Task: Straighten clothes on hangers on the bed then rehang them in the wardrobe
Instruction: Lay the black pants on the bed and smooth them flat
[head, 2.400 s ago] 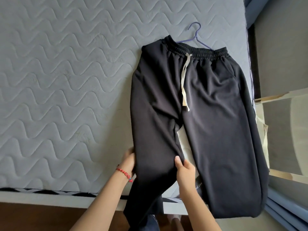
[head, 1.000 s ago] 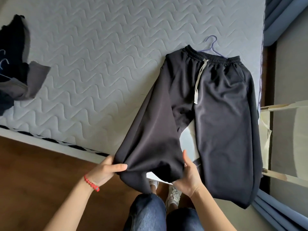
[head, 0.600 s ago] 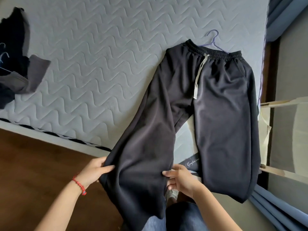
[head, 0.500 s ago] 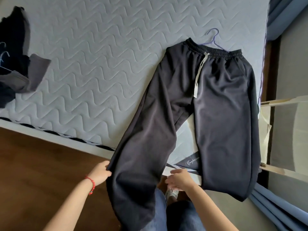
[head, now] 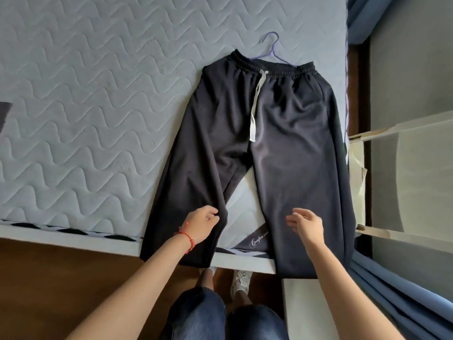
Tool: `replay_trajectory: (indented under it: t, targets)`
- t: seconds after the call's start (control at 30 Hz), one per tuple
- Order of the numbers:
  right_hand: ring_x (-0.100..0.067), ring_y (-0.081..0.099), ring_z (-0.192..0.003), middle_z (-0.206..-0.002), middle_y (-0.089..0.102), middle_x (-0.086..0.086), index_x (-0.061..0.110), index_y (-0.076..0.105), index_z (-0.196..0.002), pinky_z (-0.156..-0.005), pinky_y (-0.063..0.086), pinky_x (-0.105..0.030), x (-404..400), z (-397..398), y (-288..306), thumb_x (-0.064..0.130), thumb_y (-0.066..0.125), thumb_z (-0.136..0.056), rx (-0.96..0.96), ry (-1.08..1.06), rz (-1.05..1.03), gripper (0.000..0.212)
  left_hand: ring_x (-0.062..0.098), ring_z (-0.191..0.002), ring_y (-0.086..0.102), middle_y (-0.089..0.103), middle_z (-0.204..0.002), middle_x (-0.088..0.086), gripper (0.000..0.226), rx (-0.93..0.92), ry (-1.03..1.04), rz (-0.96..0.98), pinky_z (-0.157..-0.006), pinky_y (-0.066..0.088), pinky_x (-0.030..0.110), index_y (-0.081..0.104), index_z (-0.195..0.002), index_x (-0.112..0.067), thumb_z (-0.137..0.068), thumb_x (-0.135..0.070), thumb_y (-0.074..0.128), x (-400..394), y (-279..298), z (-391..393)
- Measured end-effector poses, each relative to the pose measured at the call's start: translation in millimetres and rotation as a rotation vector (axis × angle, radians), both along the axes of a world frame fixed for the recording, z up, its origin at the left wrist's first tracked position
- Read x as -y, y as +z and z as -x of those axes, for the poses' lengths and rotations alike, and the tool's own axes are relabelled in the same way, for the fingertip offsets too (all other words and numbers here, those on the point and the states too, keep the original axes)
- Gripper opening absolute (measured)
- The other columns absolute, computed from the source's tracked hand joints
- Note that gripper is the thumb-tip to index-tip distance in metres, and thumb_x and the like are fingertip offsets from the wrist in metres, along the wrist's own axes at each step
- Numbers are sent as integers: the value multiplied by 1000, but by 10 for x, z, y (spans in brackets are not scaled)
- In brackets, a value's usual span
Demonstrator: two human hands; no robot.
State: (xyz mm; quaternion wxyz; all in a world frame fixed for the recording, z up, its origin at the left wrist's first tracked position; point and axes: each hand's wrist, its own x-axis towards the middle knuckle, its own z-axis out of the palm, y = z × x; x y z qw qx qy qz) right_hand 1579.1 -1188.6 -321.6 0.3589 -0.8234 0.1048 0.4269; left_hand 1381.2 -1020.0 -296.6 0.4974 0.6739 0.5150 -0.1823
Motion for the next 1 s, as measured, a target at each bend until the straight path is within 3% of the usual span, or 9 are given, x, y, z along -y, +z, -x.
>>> replay_trajectory:
  t: [0.2,0.37,0.47,0.53,0.6,0.67,0.73,0.9,1.0]
  targets:
    - [-30,57,-111,-117,64,-12,11,59,-118,-92,43,-36,361,-562,-191,18,48,-91,324,43,233,30,28,-114,51,54,-123,12,33,-55,-53,-177,-99,41,35,55,-120,-12,-88,-21,52,59,-533,-746]
    - [-24,61,-97,-96,69,-7,11,65,-103,-75,39,-27,471,-435,-330,24,56,-89,273,170,192,21,33,-115,48,47,-121,15,35,-349,-334,-459,-89,43,41,48,-114,-9,-86,-30,56,86,-791,-789]
    - [-22,62,-94,-85,64,2,17,63,-94,-73,41,-28,340,-168,-446,37,61,-85,220,316,185,22,33,-109,54,51,-117,16,38,-415,-387,-488,-80,49,40,44,-108,-7,-85,-34,57,23,-895,-738]
    - [-21,59,-95,-93,63,3,18,59,-98,-72,39,-29,215,17,-534,47,59,-83,187,481,222,32,30,-96,63,59,-106,14,38,-449,-487,-494,-69,53,36,50,-100,-7,-81,-37,63,-50,-940,-732]
    - [-21,56,-98,-101,57,3,18,53,-104,-70,36,-29,79,170,-596,55,54,-83,196,643,264,43,27,-67,68,67,-79,12,31,-453,-664,-554,-50,52,30,60,-78,-7,-66,-29,78,-121,-935,-764]
    - [-23,55,-99,-103,53,1,15,48,-104,-68,35,-30,-36,253,-633,59,52,-82,242,722,326,49,30,-81,69,69,-91,14,13,-466,-770,-533,-63,54,34,63,-88,-5,-80,-15,61,-130,-911,-839]
    - [-25,55,-98,-103,53,-3,13,43,-98,-68,38,-32,-114,290,-668,56,54,-81,304,784,392,47,36,-107,60,62,-116,16,26,-364,-777,-485,-82,48,40,57,-107,-3,-90,-7,37,-75,-954,-962]
    - [-28,58,-96,-104,57,-8,11,46,-91,-65,33,-31,-161,309,-728,35,46,-90,389,972,480,24,37,-105,55,60,-113,16,29,-56,-611,-370,-80,42,40,53,-97,-3,-96,-26,36,26,-810,-1346]
    - [-29,59,-94,-103,59,-9,13,37,-81,-63,29,-30,-137,273,-740,22,38,-91,368,990,456,13,33,-106,54,61,-110,13,34,-55,-607,-308,-87,39,40,58,-97,-8,-95,-35,38,17,-838,-1294]
